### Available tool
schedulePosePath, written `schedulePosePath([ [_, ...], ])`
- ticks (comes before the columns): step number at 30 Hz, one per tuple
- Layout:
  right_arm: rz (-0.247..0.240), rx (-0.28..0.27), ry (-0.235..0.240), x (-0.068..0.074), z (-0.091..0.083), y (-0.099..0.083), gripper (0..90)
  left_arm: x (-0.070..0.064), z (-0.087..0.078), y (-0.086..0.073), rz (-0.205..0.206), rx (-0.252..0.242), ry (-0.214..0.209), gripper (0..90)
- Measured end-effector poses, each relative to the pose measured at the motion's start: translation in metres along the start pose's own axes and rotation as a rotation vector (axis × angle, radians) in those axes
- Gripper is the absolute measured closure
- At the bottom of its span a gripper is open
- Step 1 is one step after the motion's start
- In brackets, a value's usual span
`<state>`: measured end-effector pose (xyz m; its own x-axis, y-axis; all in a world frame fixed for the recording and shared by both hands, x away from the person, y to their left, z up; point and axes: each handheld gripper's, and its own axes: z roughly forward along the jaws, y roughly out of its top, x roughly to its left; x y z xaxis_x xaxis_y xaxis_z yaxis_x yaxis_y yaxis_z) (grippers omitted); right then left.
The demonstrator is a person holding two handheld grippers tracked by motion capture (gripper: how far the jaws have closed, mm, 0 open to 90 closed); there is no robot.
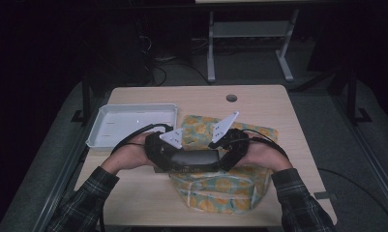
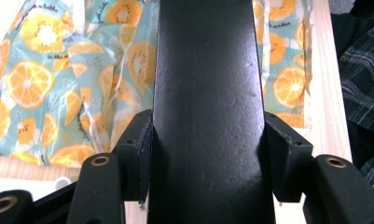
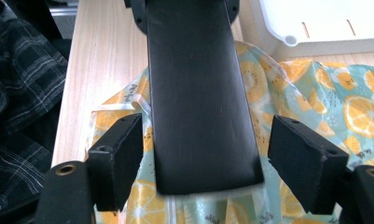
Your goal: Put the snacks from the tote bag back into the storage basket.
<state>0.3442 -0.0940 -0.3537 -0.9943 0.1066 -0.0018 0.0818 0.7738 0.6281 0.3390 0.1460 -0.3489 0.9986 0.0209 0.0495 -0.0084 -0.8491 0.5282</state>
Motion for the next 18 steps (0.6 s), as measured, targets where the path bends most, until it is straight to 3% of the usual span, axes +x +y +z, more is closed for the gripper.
schedulePosePath([
  [10,0.071,-0.056,-0.055,0.001,-0.017,-0.027,22.1,0.006,-0.011,-0.014,-0.026,0.015,0.006,42.0],
  [18,0.129,-0.059,-0.092,0.010,-0.026,-0.053,20.8,0.016,-0.025,-0.030,-0.053,0.021,0.027,42.0],
])
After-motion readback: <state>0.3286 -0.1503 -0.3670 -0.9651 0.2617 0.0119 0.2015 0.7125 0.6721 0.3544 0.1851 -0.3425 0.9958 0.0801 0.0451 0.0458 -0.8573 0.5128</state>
